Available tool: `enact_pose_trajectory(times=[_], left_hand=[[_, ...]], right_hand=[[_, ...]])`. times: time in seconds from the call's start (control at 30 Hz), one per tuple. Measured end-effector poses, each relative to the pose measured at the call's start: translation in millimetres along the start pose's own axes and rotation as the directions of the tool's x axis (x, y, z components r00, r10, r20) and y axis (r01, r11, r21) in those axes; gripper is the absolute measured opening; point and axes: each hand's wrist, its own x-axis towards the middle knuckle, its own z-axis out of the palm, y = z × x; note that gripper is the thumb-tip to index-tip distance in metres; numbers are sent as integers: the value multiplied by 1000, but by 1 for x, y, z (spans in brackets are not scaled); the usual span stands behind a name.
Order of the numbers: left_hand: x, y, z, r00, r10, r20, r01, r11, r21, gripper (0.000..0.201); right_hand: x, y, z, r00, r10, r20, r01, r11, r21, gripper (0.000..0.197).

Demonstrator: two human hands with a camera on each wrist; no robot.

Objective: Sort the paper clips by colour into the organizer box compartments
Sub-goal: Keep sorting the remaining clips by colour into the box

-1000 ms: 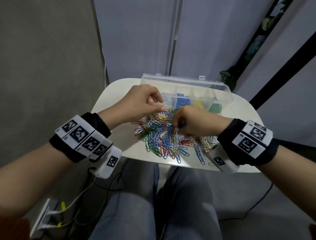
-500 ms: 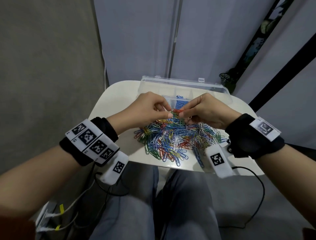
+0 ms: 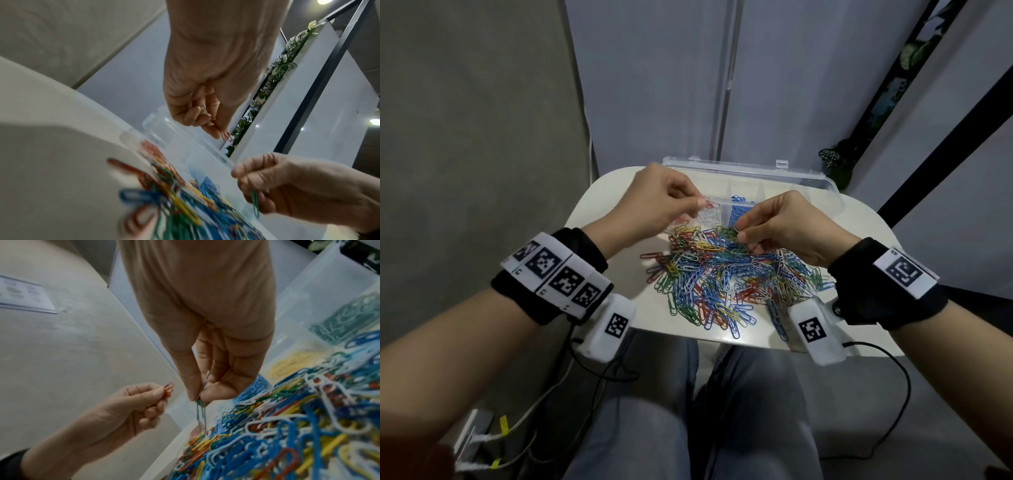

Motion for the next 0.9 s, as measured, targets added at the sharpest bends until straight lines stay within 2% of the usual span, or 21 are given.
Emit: enact_pose_trajectory(times=[0.13,0.2,0.4,0.47,0.53,0.63,0.7,0.83,0.9], left_hand=[[16,-7,-20,988,13,-154,9,990,141,4],[23,-9,-25,981,22,-194,25,972,233,9],[35,-8,-27,992,-9,-125,64,895,442,29],[31,-5,-24,988,50,-143,27,873,487,35],[24,1,-20,982,121,-144,-40,882,470,30],[9,11,-11,985,166,-56,-136,926,353,18],[1,15,-2,990,140,31,-143,960,241,14],[-7,16,14,971,-16,238,-11,994,112,19],[-9,15,18,955,-53,292,29,996,84,14]], right_hand=[[-1,2,0,1000,-3,-19,3,1000,-15,13],[-2,2,2,1000,-3,-23,2,1000,-6,12],[-1,2,0,999,12,-38,-10,999,53,12],[-2,2,-1,999,13,-44,-10,998,67,12],[-3,2,-2,999,11,-46,-7,996,84,13],[-5,2,-1,999,15,-39,-9,991,131,13],[-6,1,-1,999,30,-20,-26,980,195,13],[-9,-4,1,999,47,18,-50,930,363,14],[-10,-6,1,999,36,10,-37,915,401,15]])
